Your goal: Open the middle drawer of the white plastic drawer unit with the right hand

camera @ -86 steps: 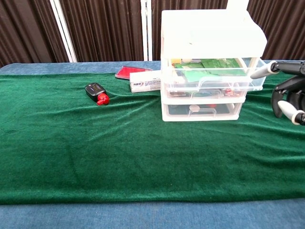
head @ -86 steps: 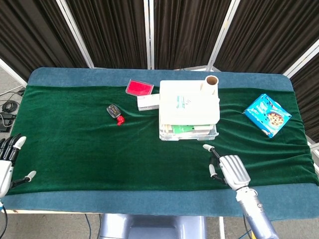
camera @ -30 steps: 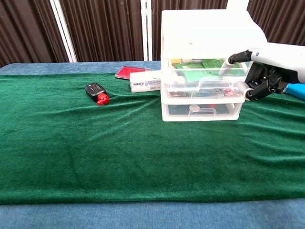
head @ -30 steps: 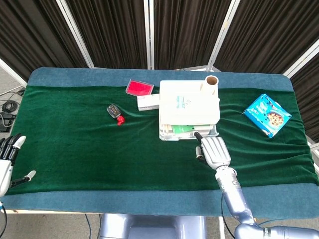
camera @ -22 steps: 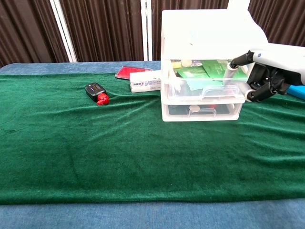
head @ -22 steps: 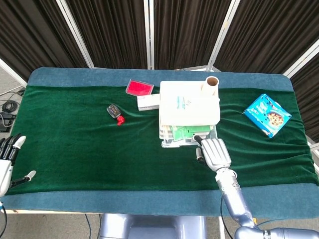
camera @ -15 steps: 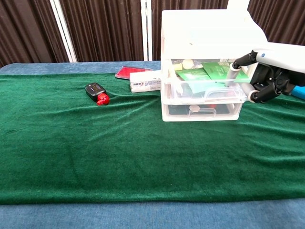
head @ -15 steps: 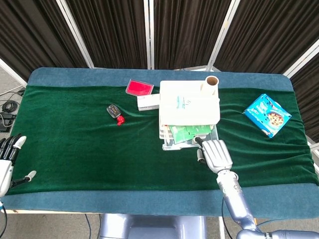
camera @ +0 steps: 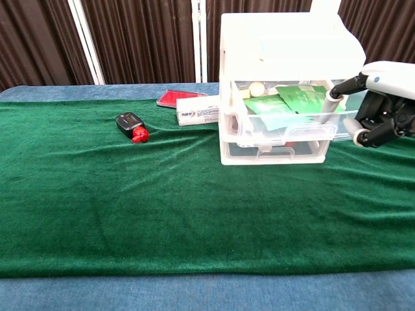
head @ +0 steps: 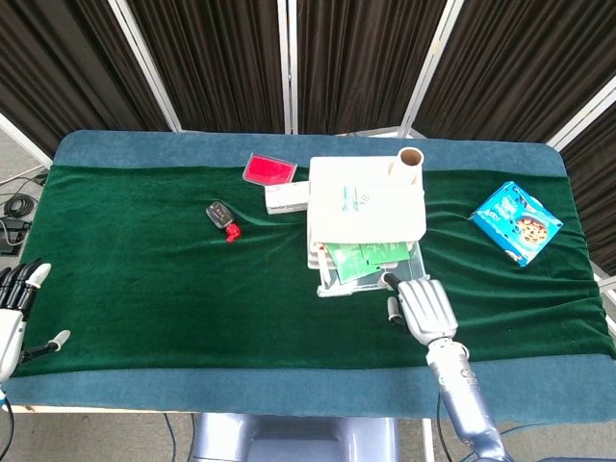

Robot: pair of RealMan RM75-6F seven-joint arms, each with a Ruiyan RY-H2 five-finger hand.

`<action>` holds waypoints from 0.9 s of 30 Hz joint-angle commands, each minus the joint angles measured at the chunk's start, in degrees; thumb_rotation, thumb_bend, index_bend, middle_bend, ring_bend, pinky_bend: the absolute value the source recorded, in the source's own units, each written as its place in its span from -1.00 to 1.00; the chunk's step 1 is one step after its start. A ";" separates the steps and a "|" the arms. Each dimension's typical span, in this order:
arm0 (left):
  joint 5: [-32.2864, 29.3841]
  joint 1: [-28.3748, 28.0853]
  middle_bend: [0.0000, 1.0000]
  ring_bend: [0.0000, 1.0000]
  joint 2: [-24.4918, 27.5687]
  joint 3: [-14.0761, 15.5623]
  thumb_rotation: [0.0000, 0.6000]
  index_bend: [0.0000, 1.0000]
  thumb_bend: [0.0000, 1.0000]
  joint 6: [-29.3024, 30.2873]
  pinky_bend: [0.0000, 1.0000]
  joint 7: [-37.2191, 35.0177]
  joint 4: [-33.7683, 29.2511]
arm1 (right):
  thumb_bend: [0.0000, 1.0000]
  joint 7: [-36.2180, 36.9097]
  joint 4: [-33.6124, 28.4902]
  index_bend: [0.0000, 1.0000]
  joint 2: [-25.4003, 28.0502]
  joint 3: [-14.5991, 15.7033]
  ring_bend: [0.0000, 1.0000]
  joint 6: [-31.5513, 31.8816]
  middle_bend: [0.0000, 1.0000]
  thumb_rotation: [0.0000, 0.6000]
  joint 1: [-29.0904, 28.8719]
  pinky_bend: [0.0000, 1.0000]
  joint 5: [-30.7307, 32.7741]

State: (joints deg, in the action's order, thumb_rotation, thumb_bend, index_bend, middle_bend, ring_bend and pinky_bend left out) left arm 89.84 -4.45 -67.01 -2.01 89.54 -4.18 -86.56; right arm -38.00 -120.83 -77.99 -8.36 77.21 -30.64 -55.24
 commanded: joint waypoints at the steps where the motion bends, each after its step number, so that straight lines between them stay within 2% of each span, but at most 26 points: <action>1: 0.02 0.01 -1.00 -1.00 -0.02 0.02 1.00 -1.00 -0.69 0.01 -1.00 0.03 0.00 | 0.17 0.45 -0.08 -0.17 0.22 0.03 0.90 0.03 0.87 1.00 0.15 0.60 -0.15; 21: -0.03 0.03 -1.00 -1.00 0.11 -0.03 1.00 -1.00 -0.69 0.04 -1.00 -0.11 -0.11 | 0.17 1.40 -1.18 -0.14 1.41 0.87 0.90 0.40 0.87 1.00 0.92 0.61 -1.25; 27: -0.05 0.07 -1.00 -1.00 0.10 -0.06 1.00 -1.00 -0.69 0.15 -1.00 -0.10 -0.12 | 0.17 1.97 -0.81 -0.40 1.40 0.90 0.89 0.67 0.85 1.00 1.13 0.60 -2.35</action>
State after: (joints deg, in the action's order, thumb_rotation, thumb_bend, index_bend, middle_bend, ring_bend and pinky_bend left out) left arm 89.79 -4.37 -66.91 -2.07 89.68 -4.28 -86.68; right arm -36.14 -121.77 -76.60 -7.48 77.83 -29.56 -57.38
